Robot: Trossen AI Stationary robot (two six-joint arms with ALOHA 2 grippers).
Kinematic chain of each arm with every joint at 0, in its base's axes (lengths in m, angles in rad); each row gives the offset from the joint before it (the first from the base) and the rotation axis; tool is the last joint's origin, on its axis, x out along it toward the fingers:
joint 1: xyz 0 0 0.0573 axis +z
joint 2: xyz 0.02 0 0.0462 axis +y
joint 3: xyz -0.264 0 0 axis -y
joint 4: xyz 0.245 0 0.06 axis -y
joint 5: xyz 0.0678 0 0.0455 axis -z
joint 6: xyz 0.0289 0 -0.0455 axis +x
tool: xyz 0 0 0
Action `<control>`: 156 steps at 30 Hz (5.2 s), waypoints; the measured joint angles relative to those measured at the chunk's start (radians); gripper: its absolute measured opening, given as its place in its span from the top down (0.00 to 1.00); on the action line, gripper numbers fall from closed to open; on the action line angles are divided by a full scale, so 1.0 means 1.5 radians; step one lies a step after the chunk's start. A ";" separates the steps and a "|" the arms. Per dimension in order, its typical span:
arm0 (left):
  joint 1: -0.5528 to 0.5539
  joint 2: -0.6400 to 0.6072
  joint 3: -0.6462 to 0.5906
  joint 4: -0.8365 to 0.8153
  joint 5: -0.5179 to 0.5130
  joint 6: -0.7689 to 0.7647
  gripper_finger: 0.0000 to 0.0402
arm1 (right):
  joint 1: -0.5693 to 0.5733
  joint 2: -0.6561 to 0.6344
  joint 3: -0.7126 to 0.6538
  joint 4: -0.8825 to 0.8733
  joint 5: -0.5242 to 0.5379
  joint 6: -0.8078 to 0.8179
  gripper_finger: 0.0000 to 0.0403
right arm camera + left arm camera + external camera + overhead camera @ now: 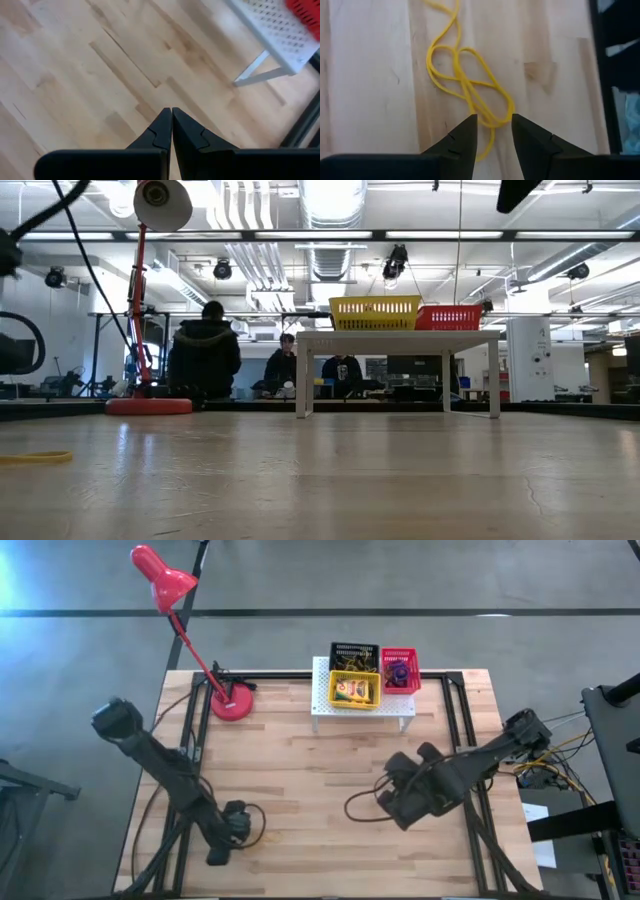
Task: Pick & Place Office Desk Supplies
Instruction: Put the yellow rubber band in the black bin on the shelf
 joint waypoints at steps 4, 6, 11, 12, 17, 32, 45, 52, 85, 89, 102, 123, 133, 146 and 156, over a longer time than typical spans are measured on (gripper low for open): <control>0.000 0.059 0.027 0.001 -0.010 -0.083 0.69 | 0.000 -0.029 -0.002 -0.008 0.027 -0.027 0.98; -0.001 0.083 0.045 -0.006 -0.024 -0.125 0.69 | 0.003 -0.043 -0.004 -0.016 0.051 -0.032 0.98; -0.001 0.122 0.107 -0.109 -0.043 -0.226 0.77 | 0.008 -0.090 -0.021 -0.018 0.090 -0.042 0.98; -0.001 0.124 0.118 -0.130 -0.045 -0.237 0.81 | 0.010 -0.099 -0.029 -0.018 0.090 -0.042 0.98; 0.006 0.102 0.162 -0.185 -0.052 -0.245 0.97 | 0.013 -0.147 -0.080 -0.010 0.093 -0.037 0.98; 0.213 -0.035 0.339 -0.333 -0.048 -0.109 1.00 | 0.013 -0.279 -0.398 0.465 0.083 -0.143 0.98; 0.462 0.117 0.498 -0.210 -0.034 0.218 1.00 | 0.011 -0.420 -0.503 0.723 0.081 -0.204 0.72; 0.479 0.237 0.685 -0.206 -0.021 0.355 1.00 | 0.001 -0.450 -0.502 0.815 0.076 -0.315 0.51; 0.462 0.323 0.833 -0.333 -0.105 0.469 1.00 | -0.082 -0.370 -0.493 0.891 -0.033 -0.505 0.38; 0.461 0.323 0.830 -0.328 -0.105 0.471 1.00 | -0.121 -0.347 -0.493 0.893 -0.090 -0.537 0.40; 0.448 0.323 0.829 -0.329 -0.088 0.521 1.00 | -0.153 -0.318 -0.494 0.900 -0.149 -0.666 0.49; 0.448 0.323 0.795 -0.314 -0.047 0.487 1.00 | -0.178 -0.212 -0.393 0.789 -0.271 -0.733 0.54; 0.448 0.323 0.795 -0.315 -0.047 0.483 1.00 | -0.178 -0.218 -0.386 0.759 -0.270 -0.605 0.70; 0.449 0.314 0.798 -0.383 -0.039 0.433 0.59 | -0.124 -0.240 -0.391 0.678 -0.270 -0.368 0.98; 0.445 0.287 0.782 -0.581 -0.059 0.294 0.51 | -0.155 -0.370 -0.303 0.435 -0.265 -0.269 0.98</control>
